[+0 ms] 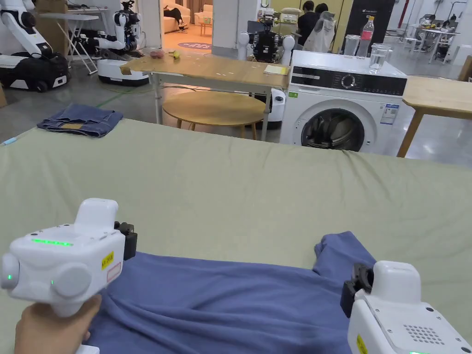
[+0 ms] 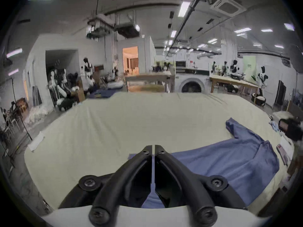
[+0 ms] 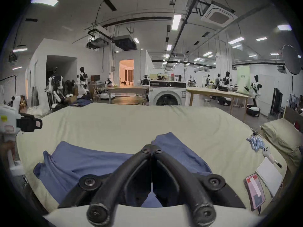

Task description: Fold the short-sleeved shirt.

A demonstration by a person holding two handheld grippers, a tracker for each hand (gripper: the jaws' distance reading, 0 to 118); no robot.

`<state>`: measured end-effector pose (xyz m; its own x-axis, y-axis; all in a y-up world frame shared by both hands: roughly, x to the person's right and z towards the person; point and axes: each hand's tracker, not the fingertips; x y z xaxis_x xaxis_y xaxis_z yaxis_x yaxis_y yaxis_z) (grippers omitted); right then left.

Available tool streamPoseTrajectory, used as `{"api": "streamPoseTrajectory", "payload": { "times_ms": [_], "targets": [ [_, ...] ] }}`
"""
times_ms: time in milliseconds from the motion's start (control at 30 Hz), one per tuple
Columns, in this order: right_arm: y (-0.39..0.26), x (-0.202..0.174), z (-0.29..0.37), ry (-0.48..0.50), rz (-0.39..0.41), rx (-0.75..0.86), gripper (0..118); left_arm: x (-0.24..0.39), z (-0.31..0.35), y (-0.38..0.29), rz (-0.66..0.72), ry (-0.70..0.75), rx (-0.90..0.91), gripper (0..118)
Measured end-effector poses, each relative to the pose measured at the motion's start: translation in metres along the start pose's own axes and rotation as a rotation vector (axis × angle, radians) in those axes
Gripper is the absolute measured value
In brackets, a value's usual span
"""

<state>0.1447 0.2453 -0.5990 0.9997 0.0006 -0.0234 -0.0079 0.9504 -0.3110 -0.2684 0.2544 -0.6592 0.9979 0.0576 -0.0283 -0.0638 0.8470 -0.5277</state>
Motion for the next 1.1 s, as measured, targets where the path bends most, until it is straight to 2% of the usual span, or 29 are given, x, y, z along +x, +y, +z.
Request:
{"api": "streamPoseTrajectory", "payload": {
  "times_ms": [200, 300, 400, 467, 600, 667, 767, 800, 833, 900, 933, 1067, 1100],
  "targets": [
    [-0.008, 0.011, -0.020, 0.007, 0.012, -0.050, 0, -0.051, -0.085, 0.031, 0.115, -0.044, -0.279, 0],
    [-0.013, 0.016, -0.028, 0.000, 0.004, -0.077, 0, -0.062, -0.117, 0.037, 0.174, -0.066, -0.428, 40],
    [-0.017, 0.022, -0.034, -0.012, 0.002, -0.098, 0, -0.067, -0.145, 0.034, 0.230, -0.085, -0.497, 49],
    [-0.020, 0.025, -0.039, -0.020, 0.002, -0.119, 0, -0.066, -0.163, 0.030, 0.216, -0.076, -0.550, 53],
    [-0.027, 0.034, -0.046, -0.037, -0.001, -0.158, 0, -0.052, -0.183, 0.017, 0.137, -0.022, -0.626, 53],
    [-0.030, 0.038, -0.048, -0.045, -0.004, -0.176, 0, -0.041, -0.177, 0.017, 0.077, 0.015, -0.578, 49],
    [-0.030, 0.045, -0.048, -0.048, -0.025, -0.195, 0, -0.019, -0.169, 0.010, -0.083, 0.058, -0.524, 44],
    [-0.029, 0.048, -0.050, -0.049, -0.030, -0.204, 0, -0.013, -0.167, 0.008, -0.120, 0.066, -0.514, 39],
    [-0.027, 0.052, -0.052, -0.049, -0.035, -0.213, 0, -0.009, -0.166, 0.008, -0.136, 0.064, -0.505, 27],
    [-0.017, 0.062, -0.057, -0.057, -0.060, -0.241, 0, -0.017, -0.162, 0.010, -0.133, 0.039, -0.478, 5],
    [-0.010, 0.069, -0.061, -0.061, -0.069, -0.254, 0, -0.018, -0.159, 0.012, -0.115, 0.031, -0.463, 0],
    [0.028, 0.099, -0.092, -0.075, -0.072, -0.349, 1, -0.027, -0.135, 0.019, -0.069, -0.002, -0.363, 0],
    [0.037, 0.108, -0.108, -0.061, -0.060, -0.407, 11, -0.028, -0.129, 0.022, -0.049, -0.016, -0.342, 0]
  ]
}}
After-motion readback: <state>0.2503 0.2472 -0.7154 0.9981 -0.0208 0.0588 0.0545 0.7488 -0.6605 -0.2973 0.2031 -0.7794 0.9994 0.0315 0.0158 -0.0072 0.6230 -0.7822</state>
